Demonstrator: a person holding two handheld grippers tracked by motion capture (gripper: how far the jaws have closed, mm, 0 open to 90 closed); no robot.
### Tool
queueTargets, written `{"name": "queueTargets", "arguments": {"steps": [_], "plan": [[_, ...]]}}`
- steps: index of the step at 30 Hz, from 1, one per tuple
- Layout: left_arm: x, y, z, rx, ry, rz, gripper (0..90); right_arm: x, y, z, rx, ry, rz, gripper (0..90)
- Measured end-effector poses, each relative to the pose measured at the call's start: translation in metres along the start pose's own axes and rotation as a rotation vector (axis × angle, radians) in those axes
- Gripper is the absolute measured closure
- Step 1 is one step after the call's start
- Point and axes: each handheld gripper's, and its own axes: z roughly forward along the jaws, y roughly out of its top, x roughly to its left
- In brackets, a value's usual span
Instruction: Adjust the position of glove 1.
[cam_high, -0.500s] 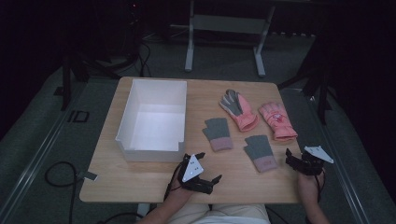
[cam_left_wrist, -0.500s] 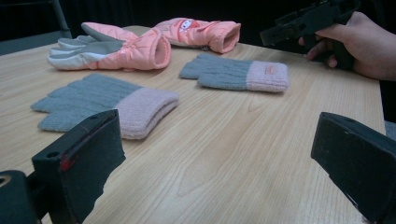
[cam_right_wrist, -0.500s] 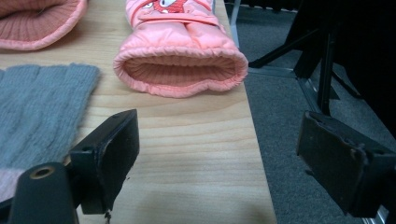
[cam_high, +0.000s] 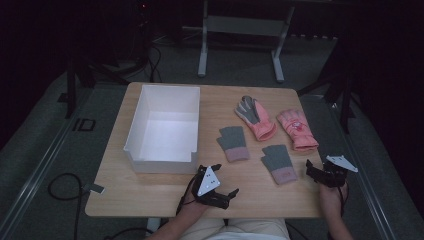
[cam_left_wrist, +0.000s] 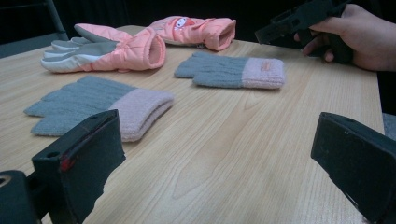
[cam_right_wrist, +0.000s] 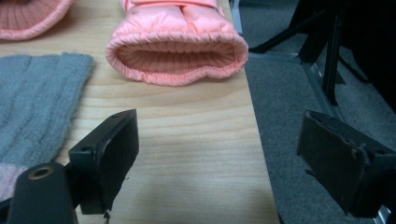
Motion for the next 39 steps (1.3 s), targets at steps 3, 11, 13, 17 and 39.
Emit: {"name": "queueTargets", "arguments": {"steps": [3, 11, 13, 17, 39], "plan": [[0.000, 0.000, 0.000, -0.002, 0.000, -0.005, 2.0, 0.000, 0.001, 0.002, 0.037, 0.011, -0.006, 12.2], [0.000, 0.000, 0.000, -0.003, 0.001, -0.003, 2.0, 0.008, 0.022, -0.011, 0.008, 0.037, -0.031, 14.0], [0.000, 0.000, 0.000, -0.004, 0.001, -0.003, 2.0, 0.008, 0.030, -0.013, 0.025, 0.084, -0.015, 14.9], [0.000, 0.000, -0.001, -0.004, -0.004, -0.001, 2.0, 0.015, 0.043, -0.017, 0.042, 0.110, -0.014, 14.2], [-0.001, 0.000, 0.000, -0.001, -0.009, 0.007, 2.0, 0.088, 0.104, -0.030, -0.003, 0.254, -0.070, 18.7]]}}
